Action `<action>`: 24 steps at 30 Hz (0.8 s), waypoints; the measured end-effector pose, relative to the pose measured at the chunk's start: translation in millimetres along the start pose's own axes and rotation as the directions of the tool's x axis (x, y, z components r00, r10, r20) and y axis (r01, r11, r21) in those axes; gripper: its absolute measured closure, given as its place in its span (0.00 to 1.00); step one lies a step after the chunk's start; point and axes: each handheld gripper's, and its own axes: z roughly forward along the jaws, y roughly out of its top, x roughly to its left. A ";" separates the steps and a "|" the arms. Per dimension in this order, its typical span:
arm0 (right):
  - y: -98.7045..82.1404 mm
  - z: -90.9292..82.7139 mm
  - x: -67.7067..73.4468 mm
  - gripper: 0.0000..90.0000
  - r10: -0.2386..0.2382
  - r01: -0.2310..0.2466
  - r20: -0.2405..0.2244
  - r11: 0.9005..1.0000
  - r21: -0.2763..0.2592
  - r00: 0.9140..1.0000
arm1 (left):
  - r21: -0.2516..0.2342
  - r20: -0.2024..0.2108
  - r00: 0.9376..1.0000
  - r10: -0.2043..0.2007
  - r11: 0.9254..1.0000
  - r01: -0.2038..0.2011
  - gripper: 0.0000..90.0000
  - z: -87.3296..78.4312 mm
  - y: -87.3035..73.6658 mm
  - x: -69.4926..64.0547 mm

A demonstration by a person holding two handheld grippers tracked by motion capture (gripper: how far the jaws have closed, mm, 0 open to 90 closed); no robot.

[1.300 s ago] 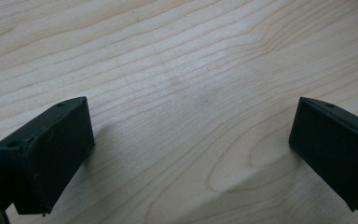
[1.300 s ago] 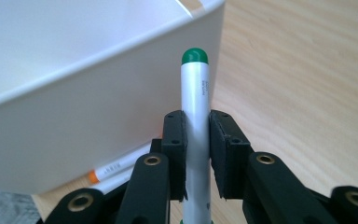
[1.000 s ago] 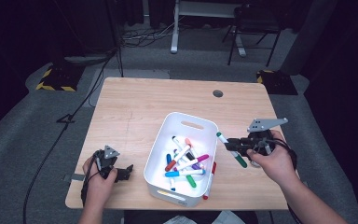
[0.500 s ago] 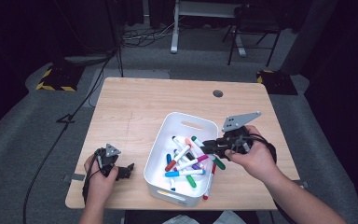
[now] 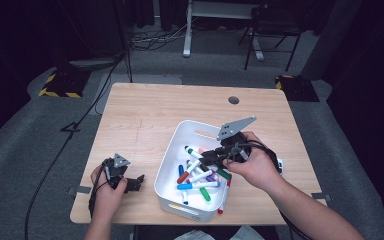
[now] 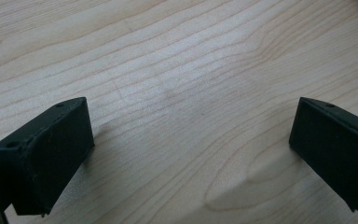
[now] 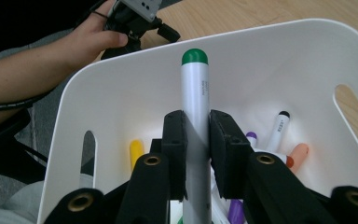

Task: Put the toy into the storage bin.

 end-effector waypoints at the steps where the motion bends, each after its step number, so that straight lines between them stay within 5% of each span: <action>1: 0.0 2.8 0.7 0.85 0.000 0.000 0.003 1.000 0.010 1.000 | -0.002 -0.001 1.000 0.003 1.000 -0.003 0.00 0.1 0.2 0.2; 24: -2.9 32.9 6.5 0.85 -0.019 0.022 -0.039 0.998 0.064 0.999 | 0.000 0.002 1.000 0.009 1.000 -0.009 0.00 0.5 0.9 0.1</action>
